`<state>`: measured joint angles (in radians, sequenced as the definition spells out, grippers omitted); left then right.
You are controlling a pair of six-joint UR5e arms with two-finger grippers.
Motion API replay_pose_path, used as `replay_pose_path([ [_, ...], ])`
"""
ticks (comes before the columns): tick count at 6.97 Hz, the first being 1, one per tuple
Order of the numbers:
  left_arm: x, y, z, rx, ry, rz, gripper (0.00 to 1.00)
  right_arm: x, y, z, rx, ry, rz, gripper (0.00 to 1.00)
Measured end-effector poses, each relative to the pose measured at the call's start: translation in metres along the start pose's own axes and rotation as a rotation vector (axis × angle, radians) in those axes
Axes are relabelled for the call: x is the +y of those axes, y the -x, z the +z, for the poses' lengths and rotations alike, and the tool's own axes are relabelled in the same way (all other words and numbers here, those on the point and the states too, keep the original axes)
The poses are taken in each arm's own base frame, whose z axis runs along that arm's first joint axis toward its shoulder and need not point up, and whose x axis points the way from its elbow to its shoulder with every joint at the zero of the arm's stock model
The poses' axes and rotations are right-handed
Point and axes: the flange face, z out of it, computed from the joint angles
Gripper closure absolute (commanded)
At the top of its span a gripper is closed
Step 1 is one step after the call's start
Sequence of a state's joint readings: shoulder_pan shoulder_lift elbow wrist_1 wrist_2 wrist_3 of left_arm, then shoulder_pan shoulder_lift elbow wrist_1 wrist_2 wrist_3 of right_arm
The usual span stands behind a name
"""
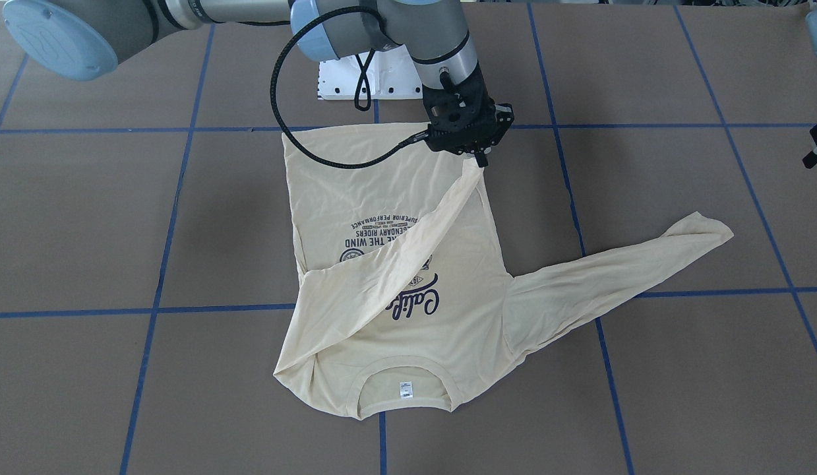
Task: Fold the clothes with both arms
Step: 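Carry the sleeve cuff across the shirt front toward the collar, then release the sleeve on the shirt and raise the right gripper away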
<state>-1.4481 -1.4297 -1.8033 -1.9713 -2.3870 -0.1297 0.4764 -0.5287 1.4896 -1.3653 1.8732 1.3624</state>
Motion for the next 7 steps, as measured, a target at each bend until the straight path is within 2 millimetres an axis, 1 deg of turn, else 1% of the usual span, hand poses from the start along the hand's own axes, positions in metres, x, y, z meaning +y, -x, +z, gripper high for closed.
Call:
replay_pose_path([
  [1, 0.0, -0.001, 0.0, 0.013, 0.001, 0.0, 0.0, 0.006, 0.001, 0.003, 0.0, 0.008, -0.003, 0.01],
  [4, 0.0, -0.004, -0.001, 0.029, -0.002, 0.004, 0.0, 0.014, 0.007, 0.008, -0.026, -0.007, -0.006, 0.0],
  [5, -0.001, -0.005, -0.002, 0.031, -0.003, -0.001, 0.0, 0.014, 0.008, 0.007, -0.038, -0.013, -0.004, 0.0],
  [7, -0.011, -0.012, -0.002, 0.036, -0.019, -0.058, 0.0, 0.007, 0.005, 0.002, -0.043, -0.019, 0.007, 0.0],
])
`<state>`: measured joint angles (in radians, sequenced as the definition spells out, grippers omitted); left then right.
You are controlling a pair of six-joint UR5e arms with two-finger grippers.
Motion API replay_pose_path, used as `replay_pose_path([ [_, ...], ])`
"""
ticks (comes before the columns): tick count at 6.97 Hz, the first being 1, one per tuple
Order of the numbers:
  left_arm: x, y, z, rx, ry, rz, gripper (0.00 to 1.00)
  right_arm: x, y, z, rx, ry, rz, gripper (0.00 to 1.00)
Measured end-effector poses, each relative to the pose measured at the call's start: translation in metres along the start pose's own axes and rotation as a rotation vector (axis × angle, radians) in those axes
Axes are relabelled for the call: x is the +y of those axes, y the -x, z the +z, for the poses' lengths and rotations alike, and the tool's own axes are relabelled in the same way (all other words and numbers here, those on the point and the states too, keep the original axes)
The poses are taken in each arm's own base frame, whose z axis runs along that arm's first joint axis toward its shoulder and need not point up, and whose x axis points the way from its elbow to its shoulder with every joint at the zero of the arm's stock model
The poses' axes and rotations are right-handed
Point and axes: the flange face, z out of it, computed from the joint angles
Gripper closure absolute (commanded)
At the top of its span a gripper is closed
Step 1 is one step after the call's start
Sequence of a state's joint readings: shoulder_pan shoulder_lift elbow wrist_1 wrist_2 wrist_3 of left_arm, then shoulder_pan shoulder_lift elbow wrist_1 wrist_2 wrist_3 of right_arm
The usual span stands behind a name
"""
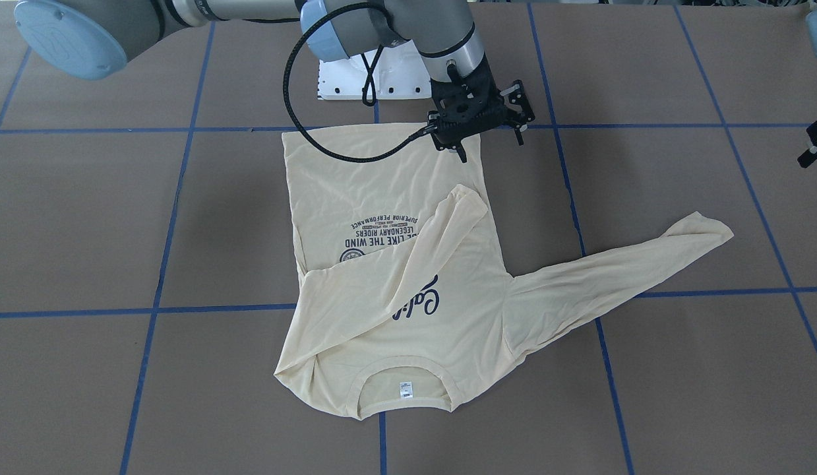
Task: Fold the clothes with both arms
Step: 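Release the sleeve on the shirt and raise the right gripper away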
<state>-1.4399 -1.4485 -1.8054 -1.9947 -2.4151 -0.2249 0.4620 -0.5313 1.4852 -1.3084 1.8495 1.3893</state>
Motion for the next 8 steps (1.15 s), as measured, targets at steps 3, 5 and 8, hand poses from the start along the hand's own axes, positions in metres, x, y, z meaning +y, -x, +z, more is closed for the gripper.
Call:
replay_pose_path([
  [3, -0.002, -0.012, 0.022, 0.012, 0.026, 0.006, 0.0, -0.019, -0.125, -0.024, 0.082, 0.001, 0.057, 0.01],
  [5, -0.003, -0.004, 0.058, 0.027, 0.045, 0.04, 0.0, -0.054, -0.211, -0.057, 0.149, 0.012, 0.134, 0.01],
  [8, -0.009, 0.019, 0.121, 0.038, 0.119, 0.035, 0.09, -0.095, -0.329, -0.096, 0.242, 0.013, 0.191, 0.01],
])
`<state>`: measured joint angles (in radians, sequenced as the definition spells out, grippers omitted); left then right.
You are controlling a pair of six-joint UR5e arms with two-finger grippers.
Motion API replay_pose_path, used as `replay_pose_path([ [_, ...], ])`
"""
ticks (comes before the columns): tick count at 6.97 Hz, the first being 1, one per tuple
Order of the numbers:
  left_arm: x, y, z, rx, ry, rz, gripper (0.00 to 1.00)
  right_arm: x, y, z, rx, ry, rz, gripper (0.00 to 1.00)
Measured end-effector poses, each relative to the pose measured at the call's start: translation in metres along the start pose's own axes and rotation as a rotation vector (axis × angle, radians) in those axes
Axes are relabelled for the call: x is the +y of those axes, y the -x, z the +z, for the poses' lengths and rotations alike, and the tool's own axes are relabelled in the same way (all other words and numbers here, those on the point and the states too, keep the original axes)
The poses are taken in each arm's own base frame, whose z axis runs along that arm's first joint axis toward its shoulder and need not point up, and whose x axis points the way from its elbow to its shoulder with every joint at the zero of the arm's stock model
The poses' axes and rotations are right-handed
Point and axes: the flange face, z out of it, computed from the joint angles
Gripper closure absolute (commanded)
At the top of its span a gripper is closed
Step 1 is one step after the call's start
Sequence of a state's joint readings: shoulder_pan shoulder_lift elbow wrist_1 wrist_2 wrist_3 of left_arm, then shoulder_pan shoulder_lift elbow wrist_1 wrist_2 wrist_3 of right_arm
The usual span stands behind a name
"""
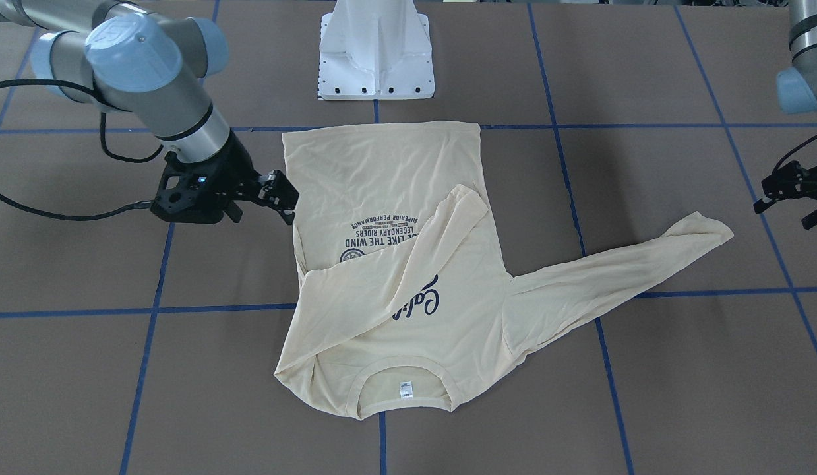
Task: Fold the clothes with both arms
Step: 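Release the sleeve on the shirt and raise the right gripper away, then lower the left gripper to the cuff of the other sleeve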
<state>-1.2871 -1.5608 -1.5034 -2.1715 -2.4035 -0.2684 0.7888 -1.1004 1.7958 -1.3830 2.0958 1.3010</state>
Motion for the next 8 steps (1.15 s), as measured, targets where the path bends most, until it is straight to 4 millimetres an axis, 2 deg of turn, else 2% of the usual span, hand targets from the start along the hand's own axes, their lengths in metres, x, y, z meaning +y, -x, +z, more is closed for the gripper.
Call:
replay_pose_path([
  [1, 0.001, 0.002, 0.02, 0.007, 0.038, -0.004, 0.1, -0.006, -0.019, 0.0, 0.013, 0.007, -0.006, 0.01],
  [2, -0.003, 0.003, 0.038, 0.013, 0.068, -0.011, 0.12, -0.009, -0.029, 0.0, 0.021, 0.011, -0.007, 0.01],
  [3, -0.011, 0.004, 0.052, 0.016, 0.09, -0.023, 0.19, -0.009, -0.035, 0.002, 0.028, 0.014, -0.005, 0.01],
  [4, -0.016, 0.003, 0.066, 0.026, 0.115, -0.034, 0.29, -0.009, -0.037, 0.003, 0.031, 0.014, -0.005, 0.01],
  [6, -0.01, 0.004, 0.084, 0.049, 0.156, -0.048, 0.35, -0.009, -0.037, 0.003, 0.031, 0.01, -0.005, 0.01],
  [8, -0.001, 0.011, 0.091, 0.05, 0.177, -0.06, 0.38, -0.008, -0.032, 0.0, 0.023, 0.003, -0.002, 0.01],
])
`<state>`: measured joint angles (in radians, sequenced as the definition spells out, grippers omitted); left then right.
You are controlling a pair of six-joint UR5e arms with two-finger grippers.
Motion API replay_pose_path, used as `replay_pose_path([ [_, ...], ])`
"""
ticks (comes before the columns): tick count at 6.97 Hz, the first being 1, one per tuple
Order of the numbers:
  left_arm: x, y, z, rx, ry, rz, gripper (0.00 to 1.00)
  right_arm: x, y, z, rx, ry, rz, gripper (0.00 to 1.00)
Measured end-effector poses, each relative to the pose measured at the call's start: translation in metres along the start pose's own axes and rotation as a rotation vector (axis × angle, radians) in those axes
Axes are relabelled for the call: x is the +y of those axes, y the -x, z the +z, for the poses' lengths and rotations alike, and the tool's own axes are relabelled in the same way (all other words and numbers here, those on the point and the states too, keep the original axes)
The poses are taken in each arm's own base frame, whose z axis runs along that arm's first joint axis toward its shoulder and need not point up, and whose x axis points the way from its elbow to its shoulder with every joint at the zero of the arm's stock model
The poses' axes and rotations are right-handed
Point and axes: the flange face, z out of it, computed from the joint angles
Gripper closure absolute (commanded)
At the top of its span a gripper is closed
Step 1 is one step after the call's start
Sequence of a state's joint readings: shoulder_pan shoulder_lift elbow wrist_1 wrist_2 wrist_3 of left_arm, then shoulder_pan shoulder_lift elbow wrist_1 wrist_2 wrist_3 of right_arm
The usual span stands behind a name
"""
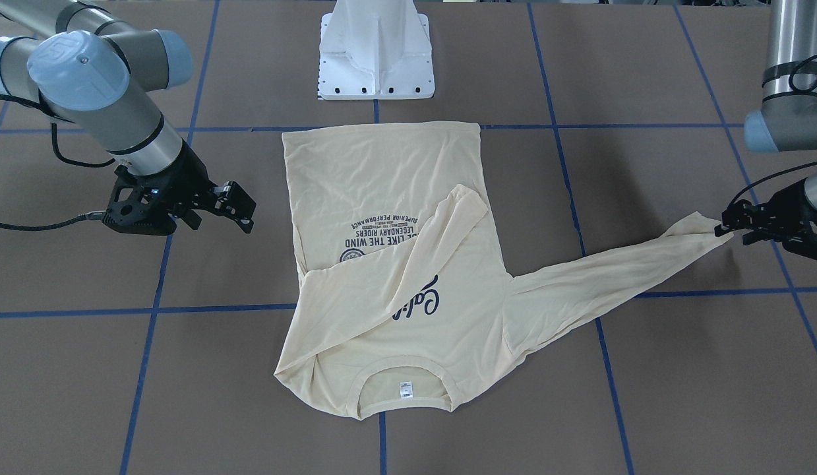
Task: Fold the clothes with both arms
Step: 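Lower the left gripper to the cuff of the other sleeve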
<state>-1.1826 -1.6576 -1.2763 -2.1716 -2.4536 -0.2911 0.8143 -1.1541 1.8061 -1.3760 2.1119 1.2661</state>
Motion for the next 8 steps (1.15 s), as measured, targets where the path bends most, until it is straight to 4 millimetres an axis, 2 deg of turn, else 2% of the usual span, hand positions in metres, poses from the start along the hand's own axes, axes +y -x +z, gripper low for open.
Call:
replay_pose_path([
  [1, 0.0028, 0.0048, 0.0031, -0.002, 0.007, -0.009, 0.41, 0.0012, 0.0023, -0.0025, -0.006, -0.002, 0.0, 0.01],
  [2, 0.0042, 0.0072, 0.0047, -0.003, 0.011, -0.015, 0.48, 0.002, 0.0036, -0.0041, -0.009, -0.003, -0.001, 0.01],
  [3, 0.0051, 0.0086, 0.0059, -0.003, 0.014, -0.02, 0.61, 0.0025, 0.004, -0.0047, -0.01, -0.003, -0.001, 0.01],
  [4, 0.0059, 0.0096, 0.0067, -0.004, 0.016, -0.023, 0.82, 0.0026, 0.0042, -0.0049, -0.011, -0.004, -0.001, 0.01],
  [5, 0.0065, 0.0104, 0.0071, -0.004, 0.017, -0.026, 0.94, 0.0029, 0.0048, -0.0057, -0.012, -0.004, -0.002, 0.01],
  [7, 0.0063, 0.0106, 0.0069, -0.004, 0.016, -0.028, 0.95, 0.0038, 0.0061, -0.0078, -0.016, -0.005, -0.004, 0.01],
  [8, 0.0058, 0.0099, 0.0065, -0.004, 0.015, -0.027, 0.79, 0.0041, 0.0065, -0.0085, -0.017, -0.006, -0.004, 0.01],
])
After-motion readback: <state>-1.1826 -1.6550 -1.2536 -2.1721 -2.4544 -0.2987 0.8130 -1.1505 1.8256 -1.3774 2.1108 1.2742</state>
